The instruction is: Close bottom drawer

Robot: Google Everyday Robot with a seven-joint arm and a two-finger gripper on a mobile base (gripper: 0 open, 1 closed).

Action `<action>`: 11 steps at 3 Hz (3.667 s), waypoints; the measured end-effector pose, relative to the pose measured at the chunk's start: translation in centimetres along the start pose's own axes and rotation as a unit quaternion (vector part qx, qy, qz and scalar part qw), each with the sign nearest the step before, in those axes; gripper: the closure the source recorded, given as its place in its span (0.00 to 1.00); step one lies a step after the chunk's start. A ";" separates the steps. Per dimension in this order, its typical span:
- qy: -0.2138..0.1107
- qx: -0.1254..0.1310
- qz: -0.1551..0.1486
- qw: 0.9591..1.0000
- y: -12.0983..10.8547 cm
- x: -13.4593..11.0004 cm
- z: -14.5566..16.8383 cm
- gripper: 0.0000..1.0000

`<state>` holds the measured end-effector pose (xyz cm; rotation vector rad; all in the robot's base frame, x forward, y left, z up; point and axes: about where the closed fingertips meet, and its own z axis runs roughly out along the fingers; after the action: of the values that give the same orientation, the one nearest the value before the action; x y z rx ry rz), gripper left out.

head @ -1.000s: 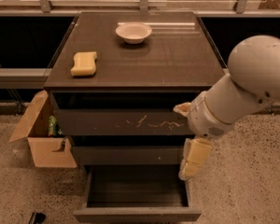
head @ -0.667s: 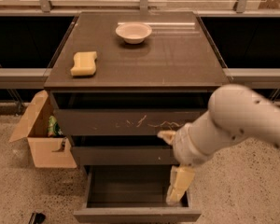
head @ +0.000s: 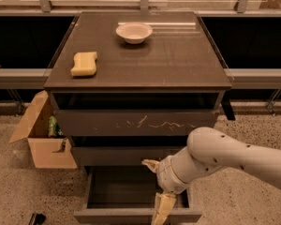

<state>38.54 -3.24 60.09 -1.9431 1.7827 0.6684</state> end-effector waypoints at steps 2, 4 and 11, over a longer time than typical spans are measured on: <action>0.003 -0.021 0.003 1.000 0.0 3.6 2.7 0.00; 0.003 -0.083 0.015 0.996 0.8 15.0 12.0 0.00; 0.033 -0.113 0.037 0.992 0.7 30.4 27.9 0.82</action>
Offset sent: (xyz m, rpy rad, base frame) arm 0.0030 -0.0487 -0.1547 -0.0356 0.1329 0.0711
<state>37.87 -10.72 19.49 -2.0739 1.8991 0.8757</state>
